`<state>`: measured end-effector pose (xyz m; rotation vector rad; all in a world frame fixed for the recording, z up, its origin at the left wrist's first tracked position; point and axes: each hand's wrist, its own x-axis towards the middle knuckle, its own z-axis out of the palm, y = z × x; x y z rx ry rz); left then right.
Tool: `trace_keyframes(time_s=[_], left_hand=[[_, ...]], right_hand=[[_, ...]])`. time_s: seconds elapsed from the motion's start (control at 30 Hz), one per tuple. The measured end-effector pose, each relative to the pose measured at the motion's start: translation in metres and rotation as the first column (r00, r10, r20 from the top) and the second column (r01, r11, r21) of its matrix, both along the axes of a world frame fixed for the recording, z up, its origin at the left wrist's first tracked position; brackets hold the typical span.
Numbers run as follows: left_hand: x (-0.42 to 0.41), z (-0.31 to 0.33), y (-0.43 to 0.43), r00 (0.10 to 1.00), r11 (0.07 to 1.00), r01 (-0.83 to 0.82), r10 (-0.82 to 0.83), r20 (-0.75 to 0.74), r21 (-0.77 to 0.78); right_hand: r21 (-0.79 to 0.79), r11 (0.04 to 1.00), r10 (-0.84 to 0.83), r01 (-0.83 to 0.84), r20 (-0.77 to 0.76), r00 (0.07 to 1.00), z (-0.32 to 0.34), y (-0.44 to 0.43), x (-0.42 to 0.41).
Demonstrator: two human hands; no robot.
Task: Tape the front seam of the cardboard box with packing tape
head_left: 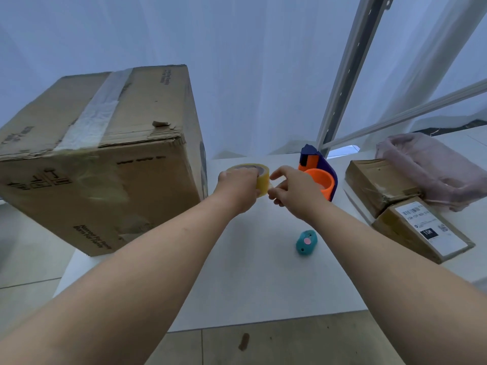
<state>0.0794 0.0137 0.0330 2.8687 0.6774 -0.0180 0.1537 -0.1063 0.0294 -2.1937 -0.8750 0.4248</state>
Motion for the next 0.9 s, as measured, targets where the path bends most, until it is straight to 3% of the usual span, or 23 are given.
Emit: trace_keyframes(time_s=[0.1, 0.17, 0.43, 0.73, 0.8, 0.9], left_hand=[[0.011, -0.008, 0.005, 0.999, 0.999, -0.037, 0.037, 0.001, 0.020], [0.016, -0.015, 0.007, 0.999, 0.992, -0.031, 0.032, -0.008, 0.120], [0.022, -0.045, 0.023, 0.996, 0.947, -0.050, 0.071, -0.053, 0.318], [0.018, -0.037, 0.015, 0.982, 0.959, -0.143, 0.168, -0.085, 0.244], [0.012, -0.027, 0.001, 0.994, 0.978, -0.106, 0.108, 0.000, 0.177], [-0.003, -0.013, -0.030, 0.992, 0.995, 0.091, -0.094, 0.083, 0.032]], right_hand=[[-0.033, 0.998, -0.044, 0.047, 0.084, 0.996, -0.010, 0.008, 0.008], [-0.085, 0.995, -0.039, 0.052, 0.142, 0.989, -0.016, 0.015, 0.014], [-0.127, 0.989, -0.070, 0.081, 0.086, 0.994, -0.042, 0.029, 0.028], [-0.098, 0.992, -0.065, 0.083, 0.177, 0.982, -0.012, 0.007, 0.027], [-0.095, 0.990, -0.079, 0.100, 0.202, 0.976, -0.003, -0.005, 0.023], [-0.153, 0.984, -0.053, 0.091, 0.236, 0.970, 0.002, -0.029, 0.012]])
